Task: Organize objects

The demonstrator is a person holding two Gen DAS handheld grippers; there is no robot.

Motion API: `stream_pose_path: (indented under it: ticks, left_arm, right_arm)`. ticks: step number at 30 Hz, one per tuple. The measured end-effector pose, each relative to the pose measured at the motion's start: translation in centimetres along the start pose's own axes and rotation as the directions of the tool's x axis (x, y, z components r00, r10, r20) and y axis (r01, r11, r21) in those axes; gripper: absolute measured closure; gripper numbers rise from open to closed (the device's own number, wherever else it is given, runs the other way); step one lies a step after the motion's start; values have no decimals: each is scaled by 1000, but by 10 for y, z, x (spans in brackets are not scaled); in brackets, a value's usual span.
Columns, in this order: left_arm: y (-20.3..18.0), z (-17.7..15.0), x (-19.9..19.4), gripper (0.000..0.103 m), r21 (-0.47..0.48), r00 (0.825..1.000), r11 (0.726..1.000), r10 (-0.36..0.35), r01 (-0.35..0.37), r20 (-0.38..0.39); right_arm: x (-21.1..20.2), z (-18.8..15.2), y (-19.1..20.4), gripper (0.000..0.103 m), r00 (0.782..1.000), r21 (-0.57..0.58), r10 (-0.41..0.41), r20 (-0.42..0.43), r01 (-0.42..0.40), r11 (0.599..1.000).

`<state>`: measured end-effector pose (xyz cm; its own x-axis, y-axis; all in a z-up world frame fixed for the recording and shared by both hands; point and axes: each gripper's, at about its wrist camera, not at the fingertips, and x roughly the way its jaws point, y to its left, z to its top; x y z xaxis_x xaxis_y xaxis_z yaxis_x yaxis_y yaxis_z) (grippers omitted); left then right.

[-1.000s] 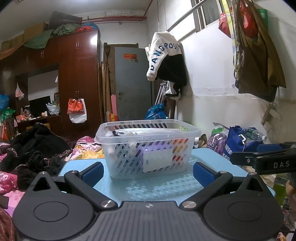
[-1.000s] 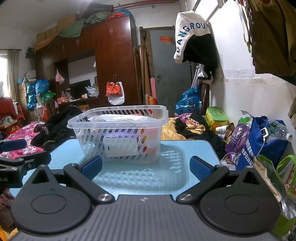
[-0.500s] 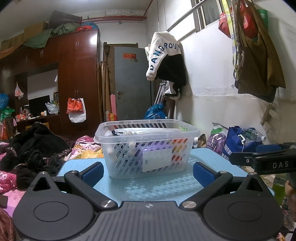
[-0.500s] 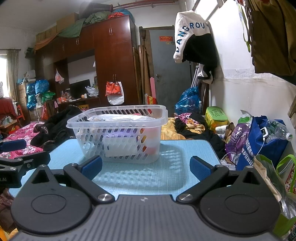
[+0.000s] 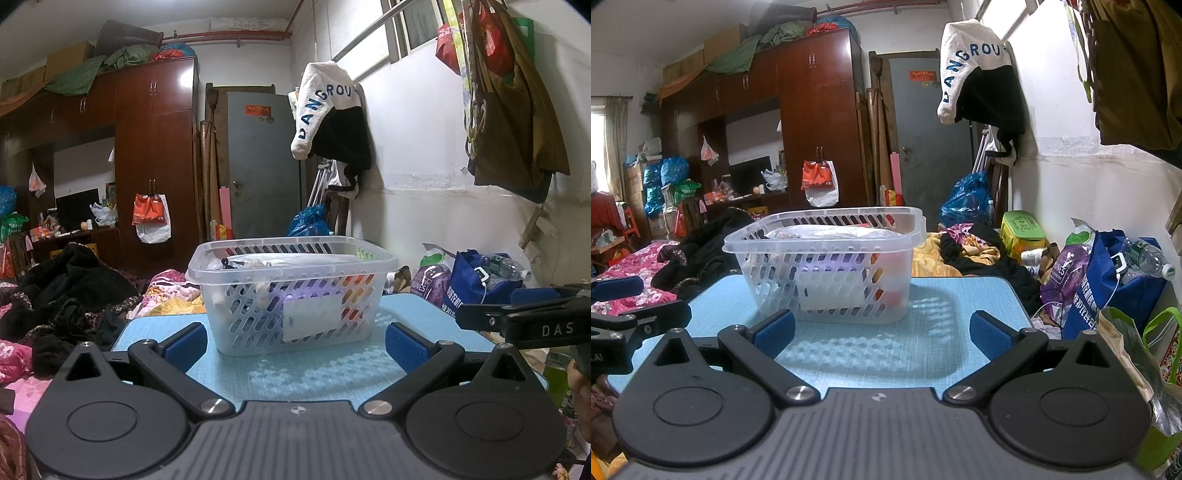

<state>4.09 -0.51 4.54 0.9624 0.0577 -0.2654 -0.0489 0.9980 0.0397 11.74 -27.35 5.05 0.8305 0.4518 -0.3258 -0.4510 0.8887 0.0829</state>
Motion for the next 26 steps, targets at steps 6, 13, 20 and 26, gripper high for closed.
stream_pose_path:
  ticks: [6,13,20,26]
  left_arm:
    - [0,0,0,0,-1,1000,1000,-1,1,-1]
    - [0,0,0,0,-1,1000,1000,0,0,-1]
    - [0,-2,0,0,0,1000,1000,-6,6,2]
    - [-1,-3,-1,0,10,1000,1000,11,-11,20]
  right_arm:
    - [0,0,0,0,1000,0,0,0,0,1000]
    - [0,0,0,0,1000,-1,0,0,0,1000]
    - [1,-1,0,0,1000,0,-1,-3,1,1000]
    - [3,-3,0,0,1000,-1,-1,-6,1,1000]
